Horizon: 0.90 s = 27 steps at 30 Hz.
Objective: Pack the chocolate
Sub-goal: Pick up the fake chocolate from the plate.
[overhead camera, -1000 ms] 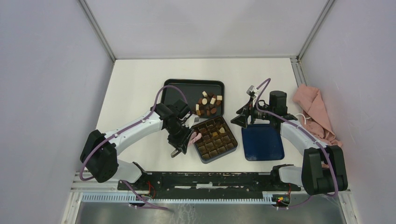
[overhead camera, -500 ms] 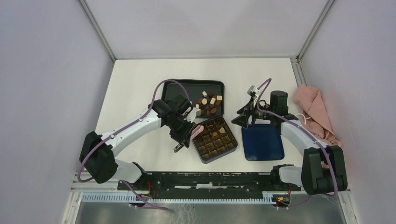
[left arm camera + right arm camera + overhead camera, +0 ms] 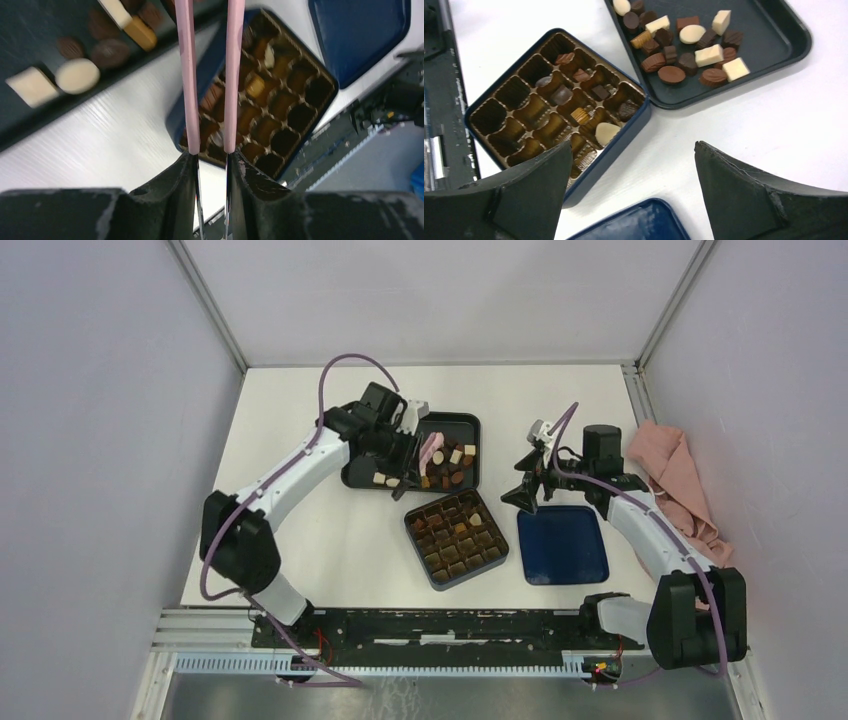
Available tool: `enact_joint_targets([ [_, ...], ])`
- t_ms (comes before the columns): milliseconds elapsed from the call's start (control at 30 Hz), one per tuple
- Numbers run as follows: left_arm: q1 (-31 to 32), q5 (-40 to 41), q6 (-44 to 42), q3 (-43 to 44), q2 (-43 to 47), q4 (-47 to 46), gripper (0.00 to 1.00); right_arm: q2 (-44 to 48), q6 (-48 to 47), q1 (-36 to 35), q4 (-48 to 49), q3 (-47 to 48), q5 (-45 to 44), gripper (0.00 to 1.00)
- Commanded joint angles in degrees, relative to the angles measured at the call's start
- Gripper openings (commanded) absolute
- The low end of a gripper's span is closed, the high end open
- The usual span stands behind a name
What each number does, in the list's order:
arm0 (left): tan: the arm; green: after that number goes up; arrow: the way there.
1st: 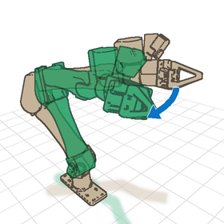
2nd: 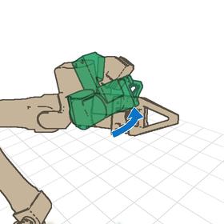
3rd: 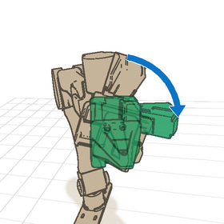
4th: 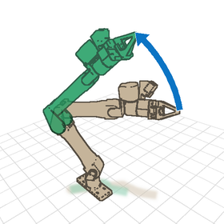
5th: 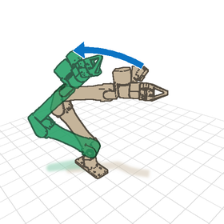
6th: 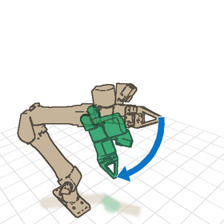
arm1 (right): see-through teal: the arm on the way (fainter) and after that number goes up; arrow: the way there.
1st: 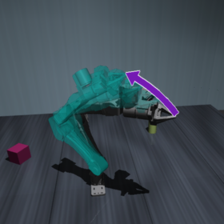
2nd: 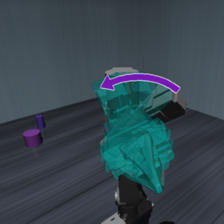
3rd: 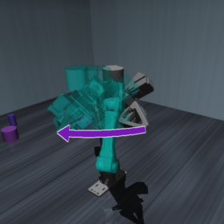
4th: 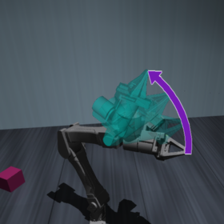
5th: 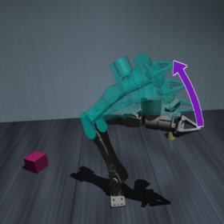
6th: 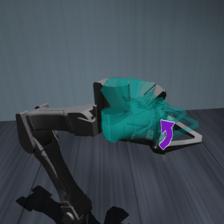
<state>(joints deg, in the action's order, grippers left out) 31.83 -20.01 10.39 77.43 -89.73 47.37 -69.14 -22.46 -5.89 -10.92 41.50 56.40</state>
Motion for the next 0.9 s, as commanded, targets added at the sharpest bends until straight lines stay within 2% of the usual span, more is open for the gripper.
enact_joint_targets([
  [0,-3.5,-0.7,-5.6,10.8,-8.6,-0.9,0.34,-0.1,-6.8,0.2,-4.5,6.8,-4.4,0.98],
  [133,-5.0,-0.5,-8.6,19.0,-18.0,3.5,0.34,-4.2,-3.0,0.1,-3.9,12.1,0.9,0.98],
  [233,-6.4,0.1,-10.0,23.5,-23.0,5.3,0.34,-7.8,-3.4,0.0,-5.2,15.8,6.3,0.98],
  [433,-7.7,-1.0,-15.9,30.4,-30.0,8.4,0.34,-8.1,-14.2,0.0,-10.6,11.9,2.6,0.98],
  [600,-7.7,1.6,-20.2,34.5,-33.8,11.8,0.35,-7.9,-14.7,0.1,-9.7,10.0,3.0,0.98],
  [867,-7.6,6.1,-22.4,33.5,-35.6,11.8,0.36,-8.9,-17.0,0.1,-12.2,11.0,2.1,0.98],
])
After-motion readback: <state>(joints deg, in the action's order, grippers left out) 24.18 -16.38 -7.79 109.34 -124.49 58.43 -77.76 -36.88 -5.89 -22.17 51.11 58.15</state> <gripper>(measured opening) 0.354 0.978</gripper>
